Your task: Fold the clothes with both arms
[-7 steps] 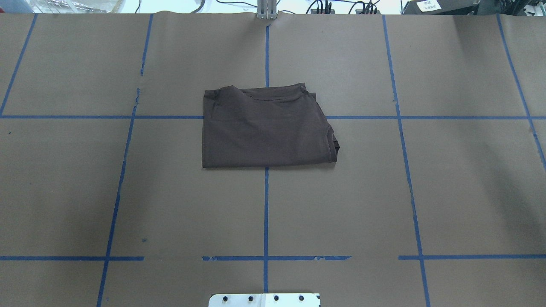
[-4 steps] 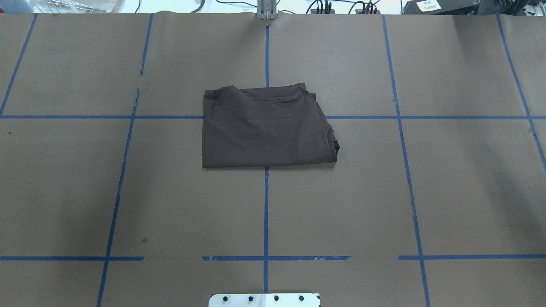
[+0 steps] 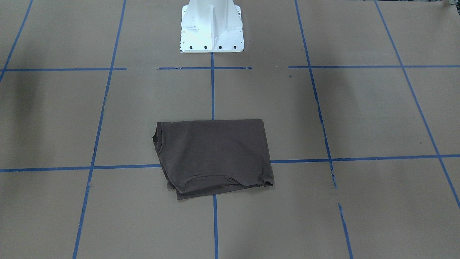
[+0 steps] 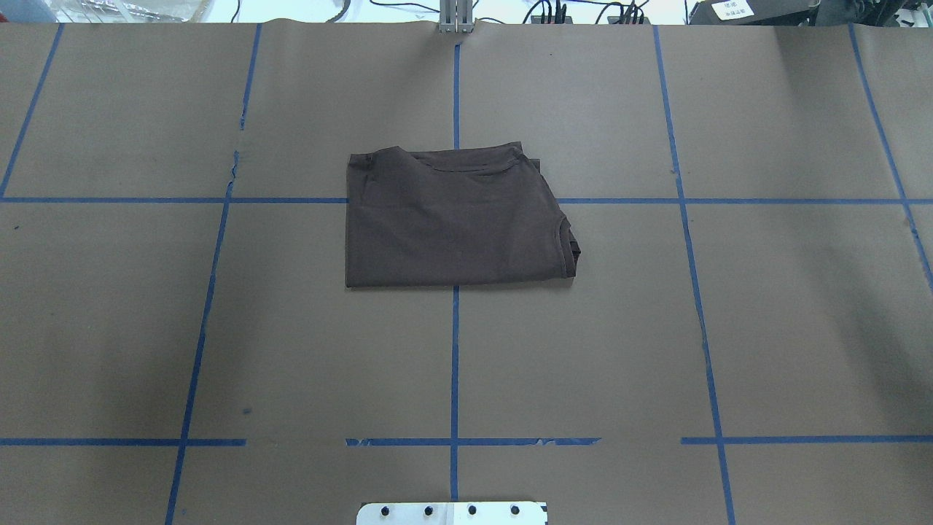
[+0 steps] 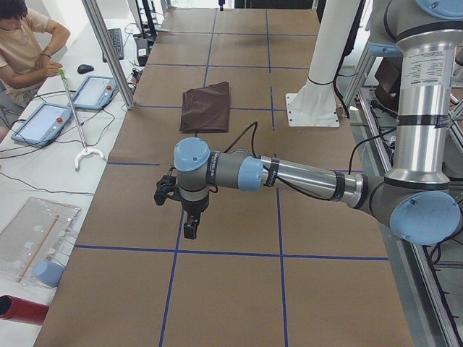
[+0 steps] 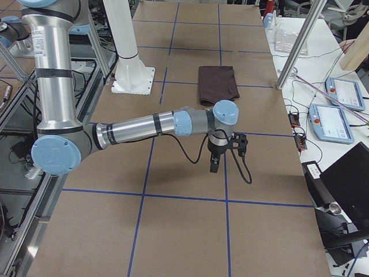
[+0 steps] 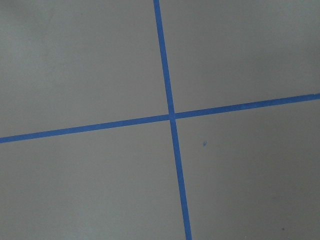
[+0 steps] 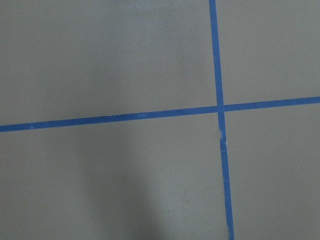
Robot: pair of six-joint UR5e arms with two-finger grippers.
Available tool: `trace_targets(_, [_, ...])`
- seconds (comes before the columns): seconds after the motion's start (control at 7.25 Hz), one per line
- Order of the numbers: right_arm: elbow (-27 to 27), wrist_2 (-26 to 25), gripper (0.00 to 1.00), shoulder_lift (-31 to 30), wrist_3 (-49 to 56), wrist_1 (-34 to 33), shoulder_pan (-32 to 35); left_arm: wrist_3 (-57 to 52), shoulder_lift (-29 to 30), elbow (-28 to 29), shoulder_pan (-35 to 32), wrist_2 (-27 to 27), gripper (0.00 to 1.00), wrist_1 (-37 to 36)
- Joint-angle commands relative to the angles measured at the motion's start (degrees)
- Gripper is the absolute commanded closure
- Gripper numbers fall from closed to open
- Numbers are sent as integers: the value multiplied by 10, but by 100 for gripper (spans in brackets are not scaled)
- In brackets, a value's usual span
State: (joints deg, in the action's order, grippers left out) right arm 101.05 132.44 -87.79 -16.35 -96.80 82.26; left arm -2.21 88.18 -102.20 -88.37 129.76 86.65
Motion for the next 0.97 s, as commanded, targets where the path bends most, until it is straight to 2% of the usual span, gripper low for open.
trace_targets(0.0, [-11,1,0,-17,-1,-1,4,6,-20,-8,1,-3,0,18])
trace_targets(0.14, [-11,3,0,-42,-3,0,8,8,-11,-2,1,38,0,18])
trace_targets(0.28, [-12,12,0,-50,-2,0,12,5,-9,4,1,56,0,26])
trace_targets(0.83, [-16,23,0,-56,1,1,12,6,-9,3,0,59,0,22])
